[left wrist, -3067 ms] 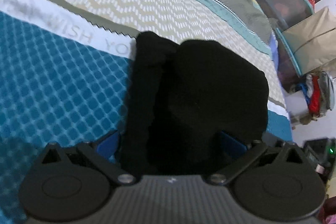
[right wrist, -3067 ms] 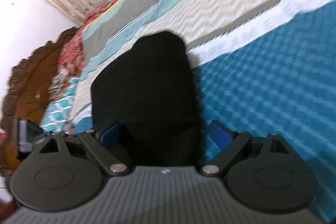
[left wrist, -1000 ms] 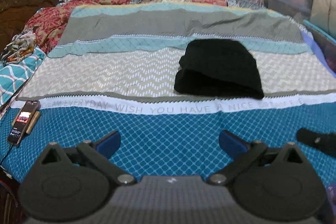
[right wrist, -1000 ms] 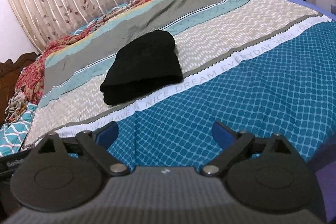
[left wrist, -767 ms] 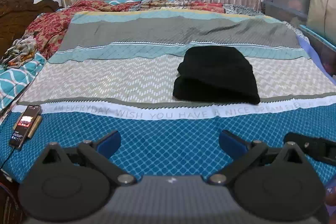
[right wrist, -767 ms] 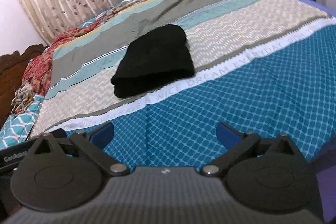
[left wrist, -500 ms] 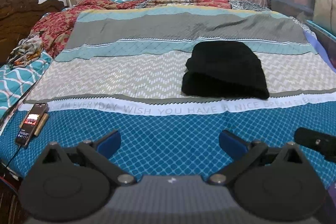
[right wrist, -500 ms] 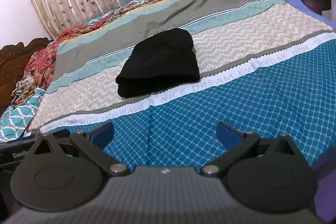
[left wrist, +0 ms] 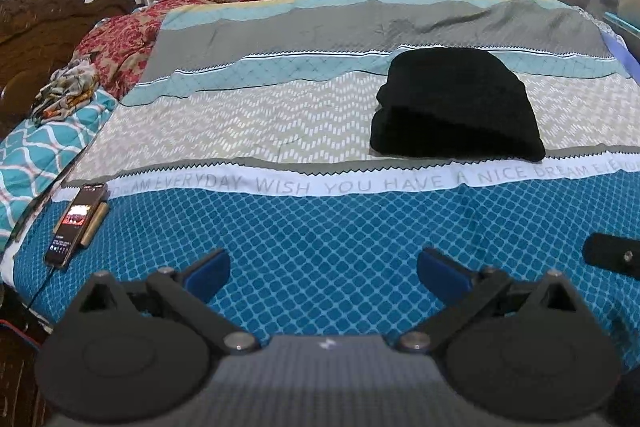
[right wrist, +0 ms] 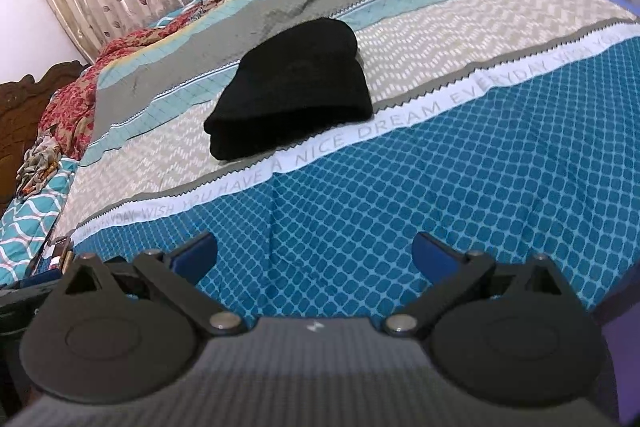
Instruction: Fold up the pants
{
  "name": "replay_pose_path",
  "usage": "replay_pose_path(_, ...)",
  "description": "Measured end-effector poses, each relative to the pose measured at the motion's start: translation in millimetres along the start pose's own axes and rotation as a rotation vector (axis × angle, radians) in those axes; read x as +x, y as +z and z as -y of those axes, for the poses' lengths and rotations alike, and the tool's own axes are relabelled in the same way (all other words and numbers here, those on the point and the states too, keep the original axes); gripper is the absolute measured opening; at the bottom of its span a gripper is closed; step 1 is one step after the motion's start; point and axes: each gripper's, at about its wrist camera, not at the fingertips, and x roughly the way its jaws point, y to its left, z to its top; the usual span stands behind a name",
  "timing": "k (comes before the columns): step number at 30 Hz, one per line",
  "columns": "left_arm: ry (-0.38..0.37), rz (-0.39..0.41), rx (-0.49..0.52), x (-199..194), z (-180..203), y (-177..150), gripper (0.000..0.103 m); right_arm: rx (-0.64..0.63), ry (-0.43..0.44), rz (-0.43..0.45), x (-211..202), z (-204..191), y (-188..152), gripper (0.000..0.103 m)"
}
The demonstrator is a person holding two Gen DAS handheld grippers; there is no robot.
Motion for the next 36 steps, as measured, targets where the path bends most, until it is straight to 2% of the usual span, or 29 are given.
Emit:
replay_pose_path(18, 0.045, -0.095, 0.001, 17.2, 5.4, 1.0, 0.103, 0.018, -0.007, -0.026, 3.9, 7.0, 0.6, 0.103)
replay_pose_path(27, 0.068, -0.11, 0.023, 20.7, 6.5, -0.7, 0.103, 0.017, -0.007, -0.033, 5.2, 6.4, -0.1, 0.103)
replay_pose_path(36, 0.109, -0.083, 0.044, 19.3, 4.1, 0.7, 0.103, 0.021, -0.006, -0.038, 5.7, 6.9, -0.3, 0.103)
